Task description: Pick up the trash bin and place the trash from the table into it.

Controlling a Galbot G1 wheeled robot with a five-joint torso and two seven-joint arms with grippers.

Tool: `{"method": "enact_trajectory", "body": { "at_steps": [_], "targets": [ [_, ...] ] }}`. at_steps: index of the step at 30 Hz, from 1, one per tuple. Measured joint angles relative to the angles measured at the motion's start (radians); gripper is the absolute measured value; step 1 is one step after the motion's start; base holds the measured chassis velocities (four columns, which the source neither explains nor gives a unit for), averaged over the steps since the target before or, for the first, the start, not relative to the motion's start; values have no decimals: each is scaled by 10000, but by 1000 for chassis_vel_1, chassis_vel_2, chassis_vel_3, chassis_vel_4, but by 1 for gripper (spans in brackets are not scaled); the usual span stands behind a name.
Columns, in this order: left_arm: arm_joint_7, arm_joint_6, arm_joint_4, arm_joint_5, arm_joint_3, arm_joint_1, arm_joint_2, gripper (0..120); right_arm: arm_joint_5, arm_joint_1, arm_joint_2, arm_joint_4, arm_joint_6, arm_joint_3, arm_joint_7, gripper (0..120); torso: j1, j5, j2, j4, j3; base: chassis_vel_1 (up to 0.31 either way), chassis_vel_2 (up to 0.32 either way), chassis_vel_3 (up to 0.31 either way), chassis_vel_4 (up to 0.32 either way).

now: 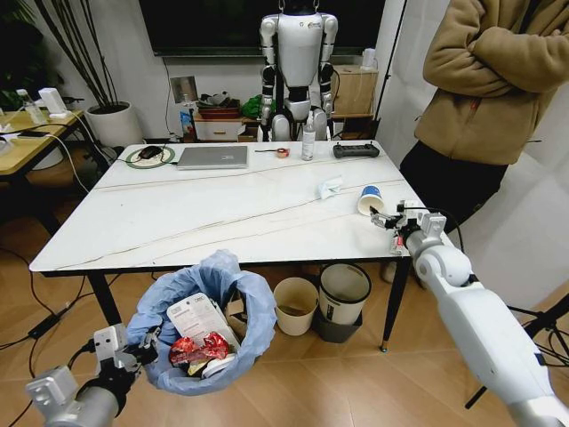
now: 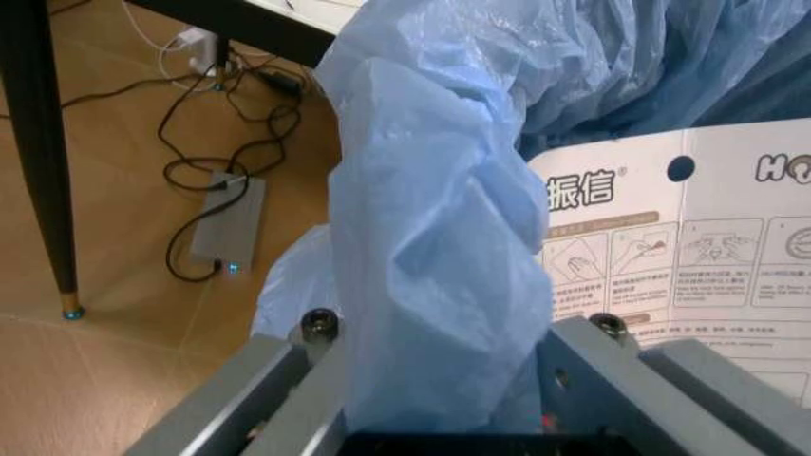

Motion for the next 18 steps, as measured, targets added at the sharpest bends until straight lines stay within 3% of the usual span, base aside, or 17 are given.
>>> {"method": "enact_trajectory", "body": {
  "at_steps": [18],
  "targets": [
    [18, -30, -180, 162, -128, 125, -347, 0, -428, 1111, 515, -1956, 344, -787, -383, 100, 0, -1, 0, -1, -2, 0, 0, 0, 0]
  ]
}}
